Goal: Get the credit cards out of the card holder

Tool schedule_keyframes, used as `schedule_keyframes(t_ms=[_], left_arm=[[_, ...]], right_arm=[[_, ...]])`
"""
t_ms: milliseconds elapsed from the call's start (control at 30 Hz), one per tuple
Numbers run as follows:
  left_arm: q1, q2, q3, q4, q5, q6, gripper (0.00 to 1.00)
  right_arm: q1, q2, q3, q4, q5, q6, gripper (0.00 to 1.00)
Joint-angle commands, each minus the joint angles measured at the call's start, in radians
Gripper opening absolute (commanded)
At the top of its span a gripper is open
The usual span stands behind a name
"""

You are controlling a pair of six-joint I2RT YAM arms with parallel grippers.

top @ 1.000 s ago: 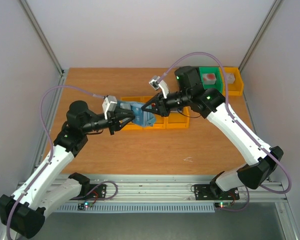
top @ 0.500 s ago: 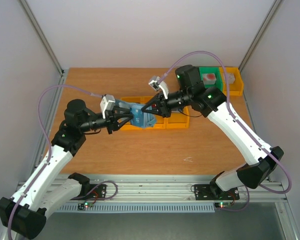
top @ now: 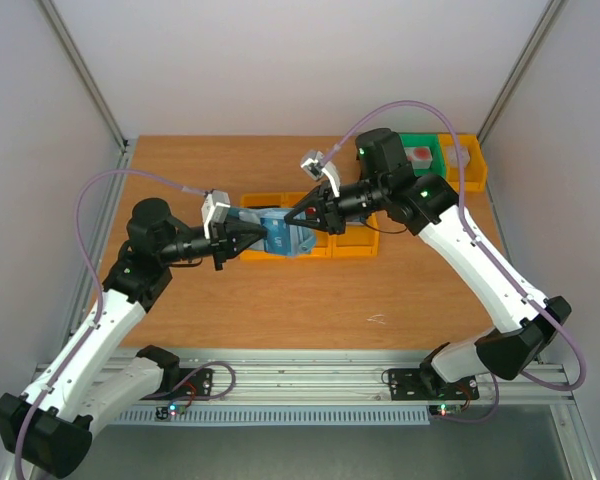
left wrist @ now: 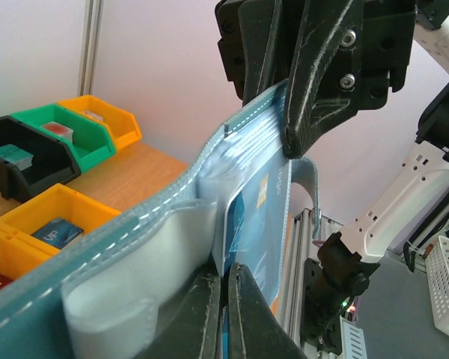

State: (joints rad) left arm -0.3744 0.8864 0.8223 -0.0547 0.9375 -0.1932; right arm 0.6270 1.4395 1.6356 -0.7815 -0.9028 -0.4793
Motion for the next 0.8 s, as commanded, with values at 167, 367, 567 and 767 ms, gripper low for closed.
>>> schedule_keyframes(t_ms=[167,367,567,767], left_arm=[[-0.013,-0.025,0.007,0.096,0.035,-0.064,0.0],[0.008,-0.038,-0.023,0.142,-0.001,-0.141,0.0],[0.03,-0.04,-0.042,0.141,-0.013,-0.156,0.0],[0.039,-0.045,-0.044,0.129,0.001,-0.145,0.0]], right_arm=[[0.014,-0.008,-0.012,0.05,-0.044,0.003,0.07],[0.011,0.006,-0.043,0.019,-0.092,0.024,0.25],[0.011,-0.04,-0.095,0.037,-0.059,0.02,0.29],[0.011,-0.048,-0.103,-0.019,-0.029,-0.011,0.32]])
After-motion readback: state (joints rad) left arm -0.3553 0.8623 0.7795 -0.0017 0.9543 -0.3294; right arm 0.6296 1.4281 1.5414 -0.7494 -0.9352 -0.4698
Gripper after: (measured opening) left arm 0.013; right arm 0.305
